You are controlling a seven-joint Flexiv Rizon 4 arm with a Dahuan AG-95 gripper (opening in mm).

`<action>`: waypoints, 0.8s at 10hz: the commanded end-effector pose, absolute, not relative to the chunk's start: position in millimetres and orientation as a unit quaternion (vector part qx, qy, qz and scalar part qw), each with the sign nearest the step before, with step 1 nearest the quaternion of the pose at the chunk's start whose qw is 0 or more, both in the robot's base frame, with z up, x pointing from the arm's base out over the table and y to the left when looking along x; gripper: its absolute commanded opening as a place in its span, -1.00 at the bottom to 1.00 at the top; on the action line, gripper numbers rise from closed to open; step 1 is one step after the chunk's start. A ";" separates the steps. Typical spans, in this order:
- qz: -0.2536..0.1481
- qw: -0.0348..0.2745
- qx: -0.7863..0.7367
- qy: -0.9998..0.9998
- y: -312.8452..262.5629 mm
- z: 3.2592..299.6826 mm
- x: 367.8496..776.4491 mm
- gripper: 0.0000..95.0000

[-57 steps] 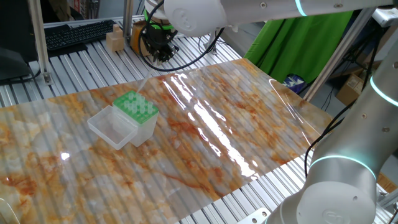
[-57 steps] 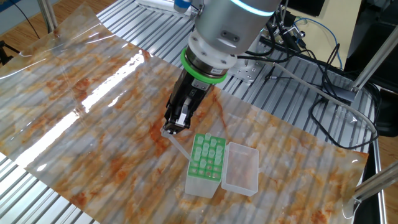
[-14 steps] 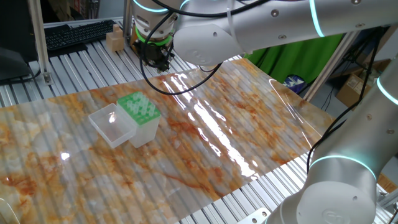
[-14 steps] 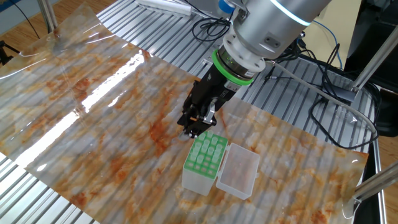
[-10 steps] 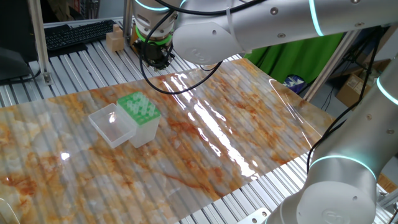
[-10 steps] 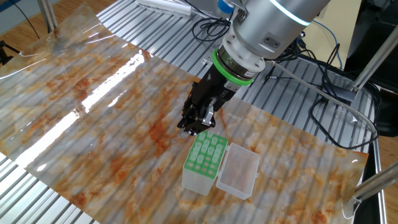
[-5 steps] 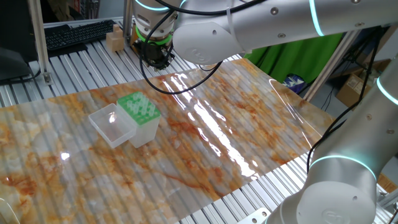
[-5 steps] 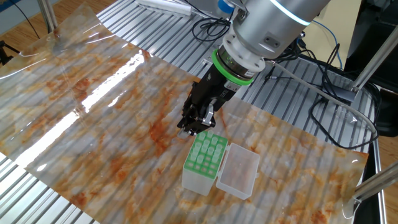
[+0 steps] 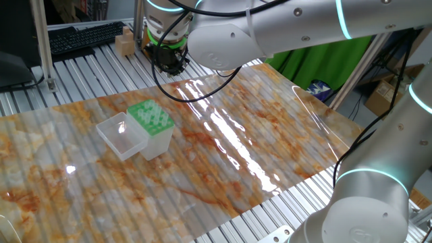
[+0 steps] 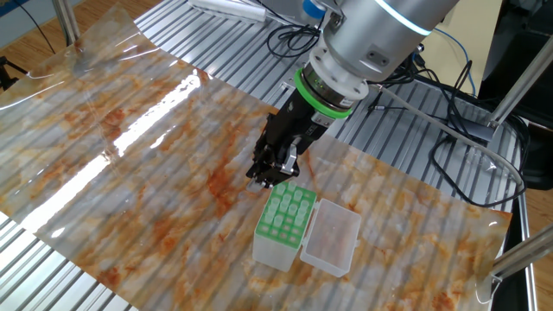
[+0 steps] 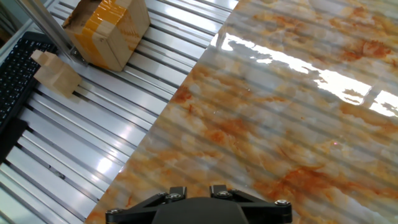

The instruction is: Insert a large pipette tip into the holder for large pipette tips

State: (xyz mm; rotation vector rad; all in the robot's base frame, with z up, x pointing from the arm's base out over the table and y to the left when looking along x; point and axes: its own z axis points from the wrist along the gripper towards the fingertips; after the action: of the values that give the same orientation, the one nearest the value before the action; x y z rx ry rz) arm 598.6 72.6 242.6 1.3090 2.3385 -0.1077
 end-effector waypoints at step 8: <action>0.024 0.109 0.366 0.924 33.0 232.7 621.5 -1.00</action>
State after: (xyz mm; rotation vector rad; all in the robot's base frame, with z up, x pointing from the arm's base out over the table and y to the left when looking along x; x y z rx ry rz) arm 618.2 36.9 234.9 1.2099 2.5184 -0.0256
